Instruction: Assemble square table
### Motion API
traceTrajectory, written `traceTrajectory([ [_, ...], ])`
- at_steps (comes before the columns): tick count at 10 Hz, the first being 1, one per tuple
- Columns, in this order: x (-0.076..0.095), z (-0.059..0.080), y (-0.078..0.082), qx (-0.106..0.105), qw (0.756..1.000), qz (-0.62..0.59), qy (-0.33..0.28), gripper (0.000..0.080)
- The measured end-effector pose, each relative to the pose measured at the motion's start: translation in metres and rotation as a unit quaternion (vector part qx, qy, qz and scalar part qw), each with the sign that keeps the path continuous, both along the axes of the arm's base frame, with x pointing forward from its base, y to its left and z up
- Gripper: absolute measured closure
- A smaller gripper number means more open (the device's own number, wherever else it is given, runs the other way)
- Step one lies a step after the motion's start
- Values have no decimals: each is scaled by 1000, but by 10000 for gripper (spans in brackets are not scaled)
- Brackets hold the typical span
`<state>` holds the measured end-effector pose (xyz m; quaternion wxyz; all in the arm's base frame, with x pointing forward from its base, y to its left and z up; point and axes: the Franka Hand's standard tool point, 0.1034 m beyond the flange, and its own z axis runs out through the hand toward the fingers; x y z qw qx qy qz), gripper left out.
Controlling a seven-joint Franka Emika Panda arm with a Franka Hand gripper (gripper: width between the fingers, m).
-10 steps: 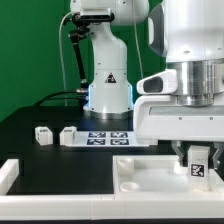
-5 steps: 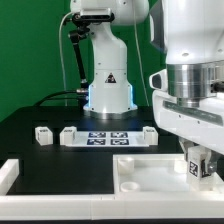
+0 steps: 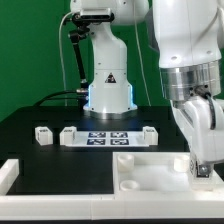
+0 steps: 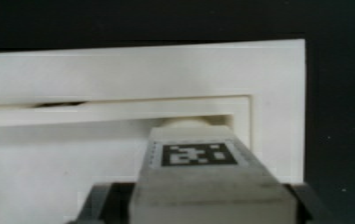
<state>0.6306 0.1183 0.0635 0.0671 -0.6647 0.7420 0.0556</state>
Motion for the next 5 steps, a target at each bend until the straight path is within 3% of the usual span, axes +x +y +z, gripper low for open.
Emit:
traceTrajectory([
  [3, 1, 0, -2, 15, 991, -133, 8, 512],
  [5, 3, 2, -2, 13, 983, -184, 9, 511],
])
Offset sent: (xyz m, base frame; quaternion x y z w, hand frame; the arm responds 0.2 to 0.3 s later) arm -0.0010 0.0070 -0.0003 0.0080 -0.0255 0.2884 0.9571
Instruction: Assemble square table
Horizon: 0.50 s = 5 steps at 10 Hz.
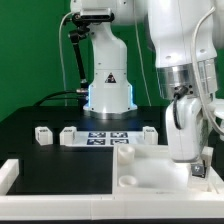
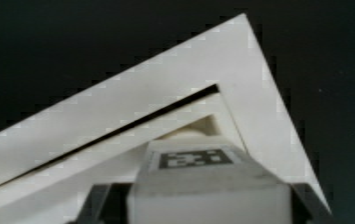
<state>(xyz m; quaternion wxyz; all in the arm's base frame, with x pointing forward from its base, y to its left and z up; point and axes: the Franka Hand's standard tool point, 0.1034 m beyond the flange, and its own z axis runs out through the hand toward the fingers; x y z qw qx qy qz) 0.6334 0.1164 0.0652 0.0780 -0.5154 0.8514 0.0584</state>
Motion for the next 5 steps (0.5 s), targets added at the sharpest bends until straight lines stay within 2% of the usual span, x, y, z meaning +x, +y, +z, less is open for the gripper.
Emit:
traceTrajectory([
  [3, -1, 0, 0, -7, 1000, 9, -2, 508],
  [4, -1, -1, 0, -8, 1000, 13, -2, 333],
  [5, -1, -2, 0, -8, 1000, 13, -1, 333],
])
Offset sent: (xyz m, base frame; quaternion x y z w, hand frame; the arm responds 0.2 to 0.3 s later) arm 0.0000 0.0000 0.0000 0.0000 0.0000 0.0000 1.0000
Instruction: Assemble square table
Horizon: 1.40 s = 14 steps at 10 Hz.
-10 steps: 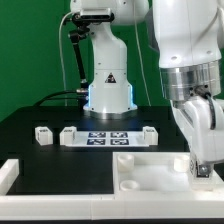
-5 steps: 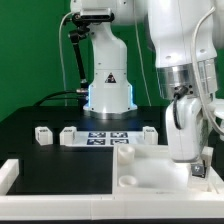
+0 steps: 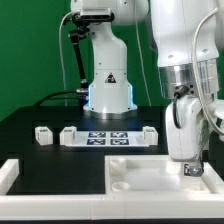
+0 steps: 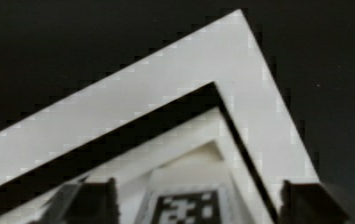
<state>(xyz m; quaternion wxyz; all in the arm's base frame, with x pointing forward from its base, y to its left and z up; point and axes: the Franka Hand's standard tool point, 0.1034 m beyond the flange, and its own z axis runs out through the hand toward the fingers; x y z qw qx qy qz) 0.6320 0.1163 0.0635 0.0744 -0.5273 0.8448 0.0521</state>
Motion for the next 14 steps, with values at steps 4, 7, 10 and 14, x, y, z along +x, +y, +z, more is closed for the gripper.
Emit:
traceTrajectory([
  [4, -2, 15, 1, 2, 1000, 13, -12, 152],
  [7, -14, 51, 5, 15, 1000, 21, -15, 150],
  [10, -15, 46, 5, 13, 1000, 21, -15, 150],
  [14, -23, 47, 9, 13, 999, 31, -13, 150],
])
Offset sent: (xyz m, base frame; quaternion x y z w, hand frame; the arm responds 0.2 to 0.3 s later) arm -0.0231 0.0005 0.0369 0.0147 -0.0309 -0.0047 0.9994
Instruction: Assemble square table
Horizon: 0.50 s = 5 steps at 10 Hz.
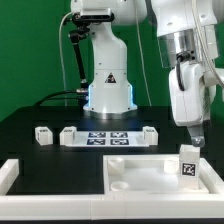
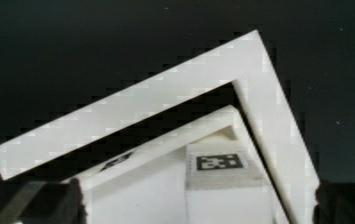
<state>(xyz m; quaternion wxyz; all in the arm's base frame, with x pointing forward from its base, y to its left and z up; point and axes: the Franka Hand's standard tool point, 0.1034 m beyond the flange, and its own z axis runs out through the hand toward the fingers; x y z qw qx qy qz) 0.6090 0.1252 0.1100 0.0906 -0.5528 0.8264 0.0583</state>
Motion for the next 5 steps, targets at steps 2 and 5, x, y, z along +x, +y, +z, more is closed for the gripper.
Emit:
traceTrajectory([
  [2, -41, 8, 7, -3, 999, 44, -3, 150],
  [5, -62, 8, 4, -16, 985, 171, -14, 150],
])
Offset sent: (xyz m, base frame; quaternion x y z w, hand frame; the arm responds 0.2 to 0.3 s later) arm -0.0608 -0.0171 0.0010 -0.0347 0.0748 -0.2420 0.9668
